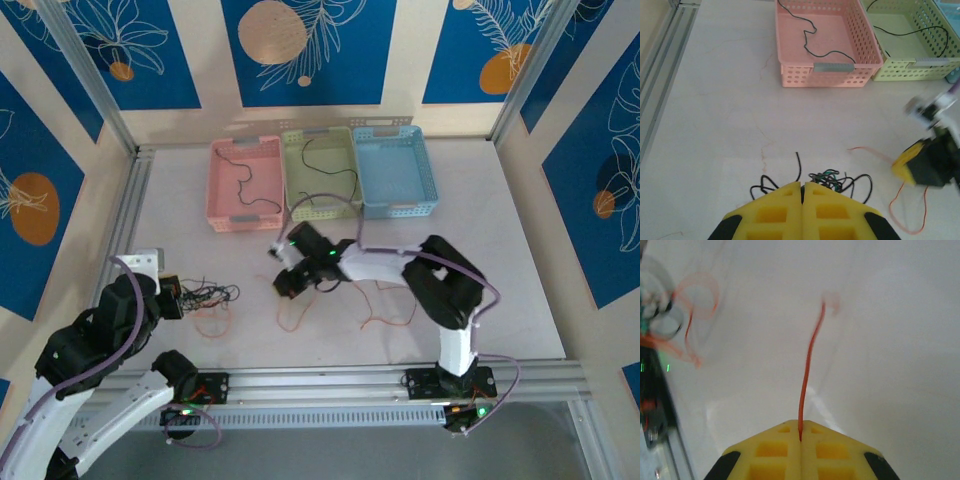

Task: Untangle the cables

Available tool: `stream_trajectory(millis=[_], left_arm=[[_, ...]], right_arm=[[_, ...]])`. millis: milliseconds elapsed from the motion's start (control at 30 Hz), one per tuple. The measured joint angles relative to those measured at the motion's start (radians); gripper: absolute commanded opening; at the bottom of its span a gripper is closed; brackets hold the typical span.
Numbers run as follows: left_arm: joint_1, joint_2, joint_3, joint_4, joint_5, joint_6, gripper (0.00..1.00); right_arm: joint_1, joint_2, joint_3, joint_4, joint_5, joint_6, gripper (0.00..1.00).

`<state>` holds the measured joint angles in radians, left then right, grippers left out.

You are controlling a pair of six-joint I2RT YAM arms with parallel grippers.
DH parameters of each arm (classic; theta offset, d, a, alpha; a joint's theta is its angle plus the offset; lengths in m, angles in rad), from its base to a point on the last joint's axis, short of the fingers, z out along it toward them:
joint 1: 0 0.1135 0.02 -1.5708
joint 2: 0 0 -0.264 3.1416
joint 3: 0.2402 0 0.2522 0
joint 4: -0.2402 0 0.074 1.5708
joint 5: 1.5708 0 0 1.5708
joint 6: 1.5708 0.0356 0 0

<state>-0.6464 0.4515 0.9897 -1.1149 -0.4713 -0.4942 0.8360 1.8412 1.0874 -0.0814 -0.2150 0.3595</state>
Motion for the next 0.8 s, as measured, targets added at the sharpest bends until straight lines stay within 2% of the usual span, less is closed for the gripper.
stream_trajectory(millis=[200, 300, 567, 800], left_arm=[[0.0, -0.006, 0.0, 0.0, 0.0, 0.0, 0.0], [0.0, -0.006, 0.0, 0.0, 0.0, 0.0, 0.0], [0.0, -0.006, 0.0, 0.0, 0.0, 0.0, 0.0], [0.0, -0.006, 0.0, 0.0, 0.0, 0.0, 0.0]], right_arm=[[-0.337, -0.197, -0.243, 0.149, 0.029, 0.188, 0.0], [-0.444, -0.248, -0.335, 0.198, 0.013, 0.259, 0.0], [-0.452, -0.336, -0.361, 0.162, 0.01, 0.296, 0.0], [-0.467, -0.528, -0.303, -0.096, 0.146, 0.298, 0.0]])
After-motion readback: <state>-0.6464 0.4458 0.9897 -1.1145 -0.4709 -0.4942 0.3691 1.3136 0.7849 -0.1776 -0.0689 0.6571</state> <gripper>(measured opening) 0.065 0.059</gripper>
